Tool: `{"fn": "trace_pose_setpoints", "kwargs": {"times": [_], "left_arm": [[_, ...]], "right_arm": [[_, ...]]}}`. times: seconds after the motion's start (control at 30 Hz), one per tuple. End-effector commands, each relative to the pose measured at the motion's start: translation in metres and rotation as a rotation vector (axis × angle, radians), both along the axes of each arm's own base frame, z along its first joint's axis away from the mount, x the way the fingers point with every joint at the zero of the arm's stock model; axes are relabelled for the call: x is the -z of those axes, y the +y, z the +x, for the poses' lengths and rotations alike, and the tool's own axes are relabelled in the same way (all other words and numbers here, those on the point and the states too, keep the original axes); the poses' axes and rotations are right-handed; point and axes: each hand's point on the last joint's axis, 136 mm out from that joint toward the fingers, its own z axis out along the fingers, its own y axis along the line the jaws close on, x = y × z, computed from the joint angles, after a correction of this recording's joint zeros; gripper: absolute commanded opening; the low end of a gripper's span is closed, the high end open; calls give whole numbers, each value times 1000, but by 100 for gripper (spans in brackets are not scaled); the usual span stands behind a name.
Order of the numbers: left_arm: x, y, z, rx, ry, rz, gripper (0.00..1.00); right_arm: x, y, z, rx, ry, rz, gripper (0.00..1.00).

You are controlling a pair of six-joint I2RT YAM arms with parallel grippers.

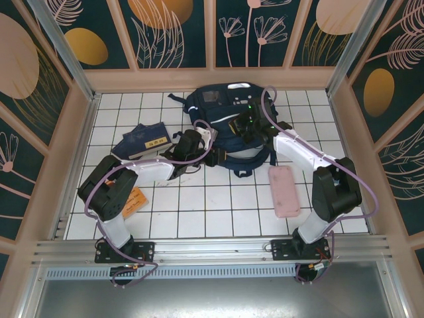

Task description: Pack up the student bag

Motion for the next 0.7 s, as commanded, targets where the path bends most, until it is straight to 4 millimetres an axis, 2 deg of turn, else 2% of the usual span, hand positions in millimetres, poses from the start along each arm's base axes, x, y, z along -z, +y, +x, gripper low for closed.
{"fn": "trace_pose_setpoints", "kwargs": {"times": [0.0,0.17,0.27,0.43,0.67], "left_arm": [[7,8,8,-28,-33,79,41],[14,2,-2,30,-4,61,41],[18,3,-9,39,12,39,33],[23,3,-12,37,31,22,26],[20,10,0,-35,-5,42,6]], "right_arm": [[-53,18,16,-58,-160,82,0],[-53,18,17,-55,-157,83,0],[-55,18,18,-53,-161,86,0],[-54,18,19,-51,-158,87,0],[-50,16,17,-51,-147,74,0]]}}
